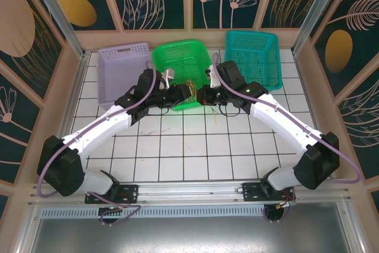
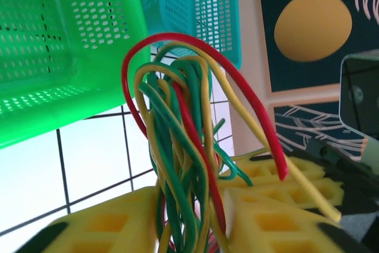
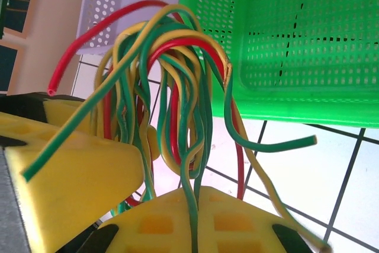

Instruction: Untangle the cables

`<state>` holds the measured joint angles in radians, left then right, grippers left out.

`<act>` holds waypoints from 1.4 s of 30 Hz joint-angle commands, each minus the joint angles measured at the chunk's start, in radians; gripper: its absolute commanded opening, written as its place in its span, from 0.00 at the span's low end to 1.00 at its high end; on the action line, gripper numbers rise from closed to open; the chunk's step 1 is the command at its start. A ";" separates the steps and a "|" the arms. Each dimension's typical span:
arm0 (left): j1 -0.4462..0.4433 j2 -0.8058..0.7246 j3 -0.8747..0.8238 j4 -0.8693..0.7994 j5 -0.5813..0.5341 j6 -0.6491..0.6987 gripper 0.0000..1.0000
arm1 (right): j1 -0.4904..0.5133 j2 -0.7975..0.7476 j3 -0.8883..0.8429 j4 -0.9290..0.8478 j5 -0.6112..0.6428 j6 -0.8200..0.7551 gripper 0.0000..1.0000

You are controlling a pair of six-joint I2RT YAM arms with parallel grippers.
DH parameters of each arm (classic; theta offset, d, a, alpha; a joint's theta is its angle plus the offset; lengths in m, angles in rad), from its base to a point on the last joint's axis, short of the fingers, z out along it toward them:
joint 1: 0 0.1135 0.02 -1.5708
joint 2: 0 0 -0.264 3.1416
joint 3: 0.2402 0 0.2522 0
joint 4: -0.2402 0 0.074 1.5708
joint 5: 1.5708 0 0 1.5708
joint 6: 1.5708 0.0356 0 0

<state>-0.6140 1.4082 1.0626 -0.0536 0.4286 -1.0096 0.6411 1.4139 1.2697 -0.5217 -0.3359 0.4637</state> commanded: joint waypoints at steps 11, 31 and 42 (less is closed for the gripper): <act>-0.001 -0.001 0.024 0.072 0.110 0.077 0.00 | -0.086 -0.114 0.042 0.012 -0.050 0.025 0.43; 0.000 0.139 0.171 0.114 0.385 0.161 0.00 | -0.300 -0.157 -0.232 0.268 -0.538 0.061 0.65; 0.000 0.153 0.180 0.138 0.431 0.134 0.00 | -0.291 -0.091 -0.238 0.394 -0.542 0.123 0.43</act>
<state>-0.6067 1.5585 1.2064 0.0212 0.7967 -0.8719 0.3450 1.2995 1.0313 -0.1913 -0.8803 0.5812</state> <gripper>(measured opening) 0.095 0.449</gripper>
